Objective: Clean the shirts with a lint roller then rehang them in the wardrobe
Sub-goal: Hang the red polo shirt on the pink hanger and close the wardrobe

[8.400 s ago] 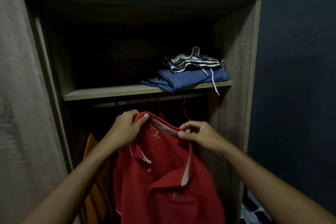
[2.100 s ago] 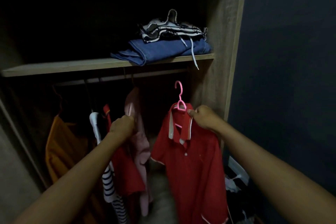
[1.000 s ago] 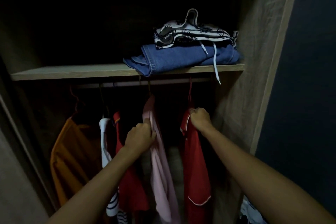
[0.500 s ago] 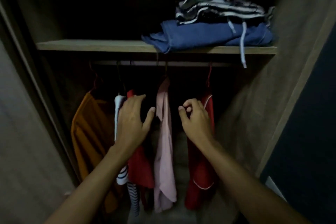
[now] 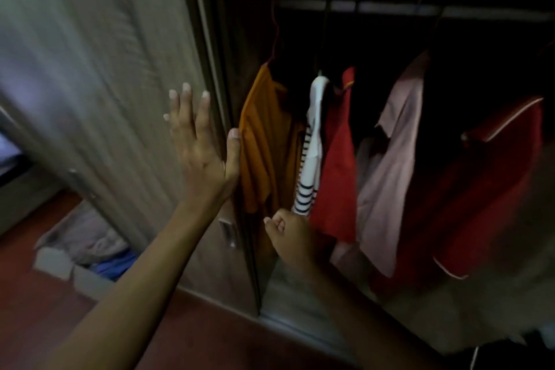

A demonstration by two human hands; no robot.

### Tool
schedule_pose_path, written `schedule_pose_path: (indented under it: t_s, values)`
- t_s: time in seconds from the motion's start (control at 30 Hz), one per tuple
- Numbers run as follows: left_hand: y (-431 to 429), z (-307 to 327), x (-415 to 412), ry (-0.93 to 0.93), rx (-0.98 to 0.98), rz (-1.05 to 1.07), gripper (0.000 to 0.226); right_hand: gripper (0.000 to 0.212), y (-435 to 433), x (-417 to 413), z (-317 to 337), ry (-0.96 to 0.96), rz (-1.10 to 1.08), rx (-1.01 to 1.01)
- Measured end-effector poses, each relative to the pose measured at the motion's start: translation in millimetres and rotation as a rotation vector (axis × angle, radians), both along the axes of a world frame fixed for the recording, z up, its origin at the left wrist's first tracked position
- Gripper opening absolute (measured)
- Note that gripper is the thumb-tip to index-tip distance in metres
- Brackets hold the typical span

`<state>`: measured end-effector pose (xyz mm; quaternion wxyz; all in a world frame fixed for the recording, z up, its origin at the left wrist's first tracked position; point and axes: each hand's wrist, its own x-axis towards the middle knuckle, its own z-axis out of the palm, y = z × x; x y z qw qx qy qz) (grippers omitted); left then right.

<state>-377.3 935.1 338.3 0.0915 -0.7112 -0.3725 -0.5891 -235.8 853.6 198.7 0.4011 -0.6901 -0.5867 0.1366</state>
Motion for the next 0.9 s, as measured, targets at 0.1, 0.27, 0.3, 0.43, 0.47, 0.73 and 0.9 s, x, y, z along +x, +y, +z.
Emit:
schedule_pose_path:
  t_s: [0.1, 0.27, 0.3, 0.43, 0.47, 0.73, 0.9]
  values:
    - [23.1, -7.2, -24.7, -0.033, -0.057, -0.019, 0.062, 0.038, 19.1, -35.1, -39.1, 0.035, -0.016, -0.126]
    - [58.3, -15.5, -47.2, 0.012, -0.124, -0.032, 0.065, 0.052, 48.6, -83.3, -74.4, 0.06, -0.066, -0.333]
    - [61.9, -17.5, -48.4, 0.028, -0.117, -0.041, 0.065, 0.054, 54.7, -90.6, -80.2, 0.038, -0.086, -0.371]
    - [68.8, -20.6, -50.0, 0.045, -0.095, -0.064, 0.065, 0.053, 74.0, -110.8, -92.7, 0.029, -0.182, -0.49]
    - [69.6, -20.8, -49.9, 0.043, -0.092, -0.066, 0.064, 0.056, 77.8, -112.3, -95.3, 0.059, -0.202, -0.484]
    - [70.6, -23.3, -50.5, 0.063, -0.062, -0.104, 0.065, 0.053, 78.3, -124.6, -96.3, 0.046, -0.3, -0.503]
    - [63.0, -23.3, -46.7, 0.127, -0.058, -0.123, 0.067, 0.047, 63.5, -113.3, -92.4, 0.035, -0.313, -0.553]
